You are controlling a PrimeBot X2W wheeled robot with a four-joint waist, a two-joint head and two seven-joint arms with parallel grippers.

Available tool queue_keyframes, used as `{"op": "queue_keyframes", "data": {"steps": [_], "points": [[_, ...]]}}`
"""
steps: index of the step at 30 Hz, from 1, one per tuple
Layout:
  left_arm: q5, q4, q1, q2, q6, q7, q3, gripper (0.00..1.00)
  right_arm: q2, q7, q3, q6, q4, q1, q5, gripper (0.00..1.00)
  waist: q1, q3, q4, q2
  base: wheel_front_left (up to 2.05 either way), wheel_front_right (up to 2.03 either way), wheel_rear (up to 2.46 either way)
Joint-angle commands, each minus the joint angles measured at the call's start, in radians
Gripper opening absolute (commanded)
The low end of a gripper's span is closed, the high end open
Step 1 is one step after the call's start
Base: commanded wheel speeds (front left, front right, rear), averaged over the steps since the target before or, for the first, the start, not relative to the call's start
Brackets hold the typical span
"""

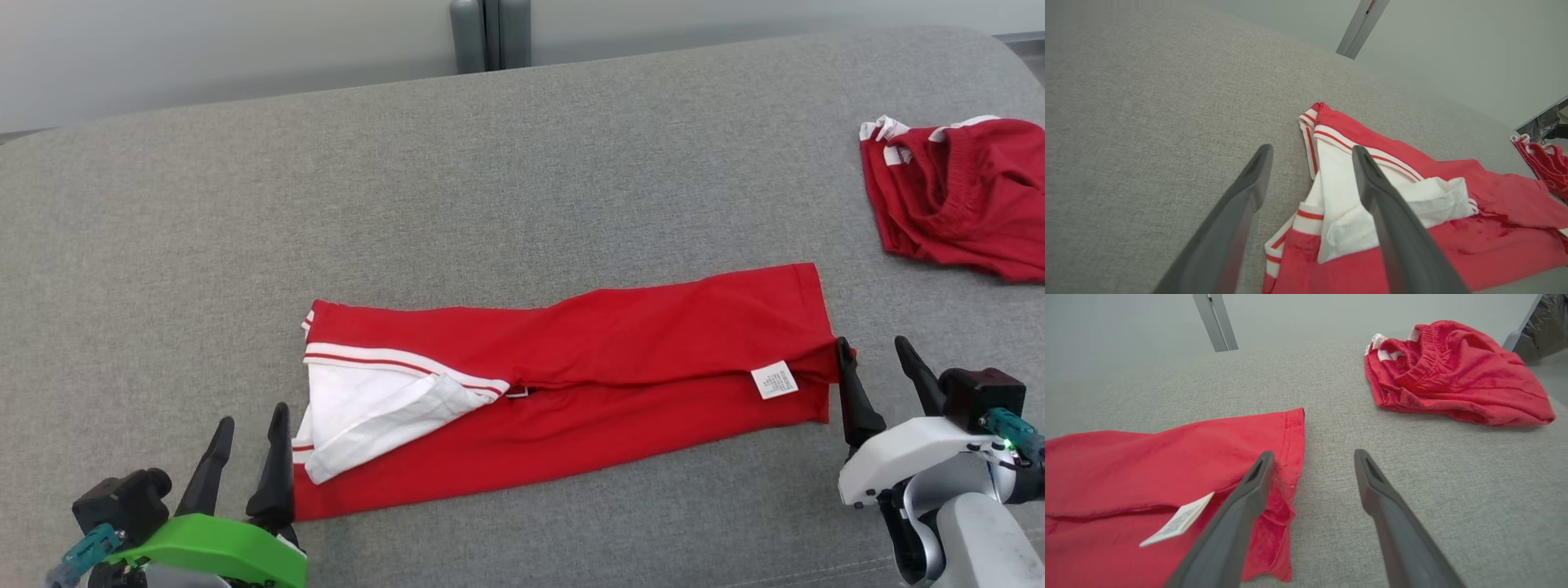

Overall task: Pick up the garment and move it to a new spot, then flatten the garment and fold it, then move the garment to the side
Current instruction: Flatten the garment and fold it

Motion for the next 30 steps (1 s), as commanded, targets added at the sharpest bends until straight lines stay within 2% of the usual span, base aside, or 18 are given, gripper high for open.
{"op": "queue_keyframes", "data": {"steps": [1, 7, 12, 19, 30], "points": [[0.017, -0.005, 0.014, -0.007, 0.011, -0.019, 0.001, 1.0, 0.007, -0.005, -0.014, -0.002, -0.013, 0.016, -0.006, 1.0, 0.0001, -0.001, 0.0, 0.0, 0.0, 0.0, 0.0], [0.084, -0.035, -0.007, -0.002, 0.042, -0.071, -0.011, 1.0, 0.025, 0.052, -0.05, -0.002, -0.053, 0.012, 0.006, 1.0, 0.0001, -0.009, 0.004, 0.0, 0.0, 0.0, 0.0], [0.117, -0.053, -0.023, -0.008, 0.06, -0.082, -0.026, 1.0, 0.026, 0.16, -0.044, -0.002, -0.067, -0.029, 0.016, 1.0, 0.0001, -0.018, 0.019, 0.0, 0.0, 0.0, 0.0], [0.135, -0.04, -0.053, -0.025, 0.066, -0.077, -0.055, 1.0, 0.011, 0.339, -0.053, -0.002, -0.001, -0.026, 0.01, 1.0, 0.0001, -0.025, 0.072, 0.0, 0.0, 0.0, 0.0], [0.141, -0.016, -0.077, -0.025, 0.066, -0.076, -0.07, 1.0, 0.033, 0.415, -0.022, -0.001, 0.107, -0.058, 0.001, 1.0, 0.0001, -0.022, 0.096, 0.0, 0.0, 0.0, 0.0]]}}
